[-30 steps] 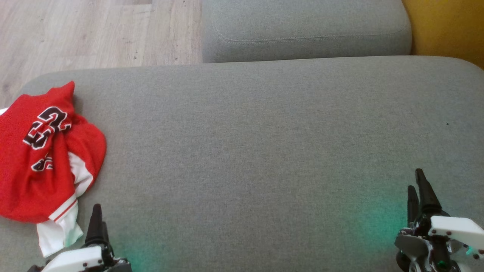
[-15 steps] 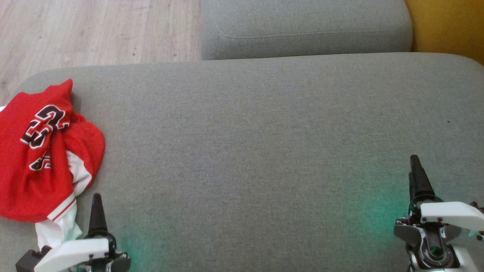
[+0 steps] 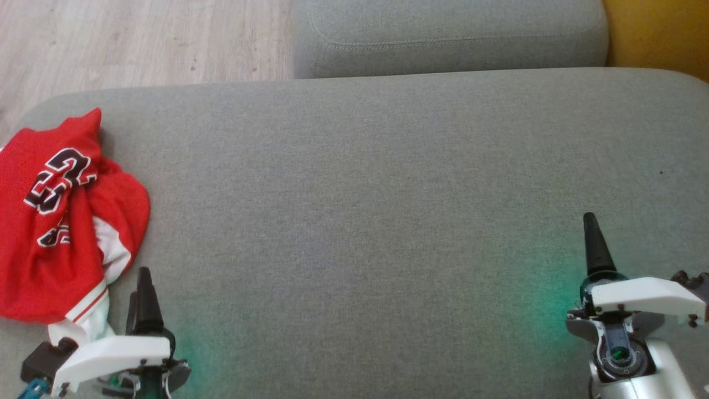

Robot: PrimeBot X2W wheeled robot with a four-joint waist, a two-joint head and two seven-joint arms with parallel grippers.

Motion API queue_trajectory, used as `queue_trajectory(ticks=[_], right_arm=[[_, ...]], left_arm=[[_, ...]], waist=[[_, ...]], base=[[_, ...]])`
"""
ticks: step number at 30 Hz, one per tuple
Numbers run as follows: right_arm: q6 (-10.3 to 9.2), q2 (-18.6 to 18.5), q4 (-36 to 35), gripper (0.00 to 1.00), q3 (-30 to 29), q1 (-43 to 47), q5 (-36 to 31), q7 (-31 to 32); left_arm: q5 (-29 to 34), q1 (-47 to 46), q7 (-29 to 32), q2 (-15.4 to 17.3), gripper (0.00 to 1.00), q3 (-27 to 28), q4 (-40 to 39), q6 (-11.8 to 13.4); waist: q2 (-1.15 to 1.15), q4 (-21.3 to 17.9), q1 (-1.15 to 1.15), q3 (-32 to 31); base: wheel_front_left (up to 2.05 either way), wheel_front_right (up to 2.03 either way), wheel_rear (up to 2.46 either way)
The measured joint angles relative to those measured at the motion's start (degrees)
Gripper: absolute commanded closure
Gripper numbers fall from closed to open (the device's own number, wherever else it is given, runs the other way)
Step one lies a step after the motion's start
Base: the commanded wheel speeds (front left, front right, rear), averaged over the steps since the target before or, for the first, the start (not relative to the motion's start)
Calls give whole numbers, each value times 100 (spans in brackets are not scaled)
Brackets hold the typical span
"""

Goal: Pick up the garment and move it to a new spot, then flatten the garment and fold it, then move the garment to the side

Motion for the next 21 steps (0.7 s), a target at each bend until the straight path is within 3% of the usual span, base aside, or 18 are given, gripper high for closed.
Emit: queue_trajectory(ticks=[21], right_arm=[[0, -83, 324, 0, 114, -535, -1756, -334]], left_arm=[[1784, -412, -353, 153, 0, -242, 98, 5]], waist=[[0, -5, 0, 233]], base=[[0, 0, 0]])
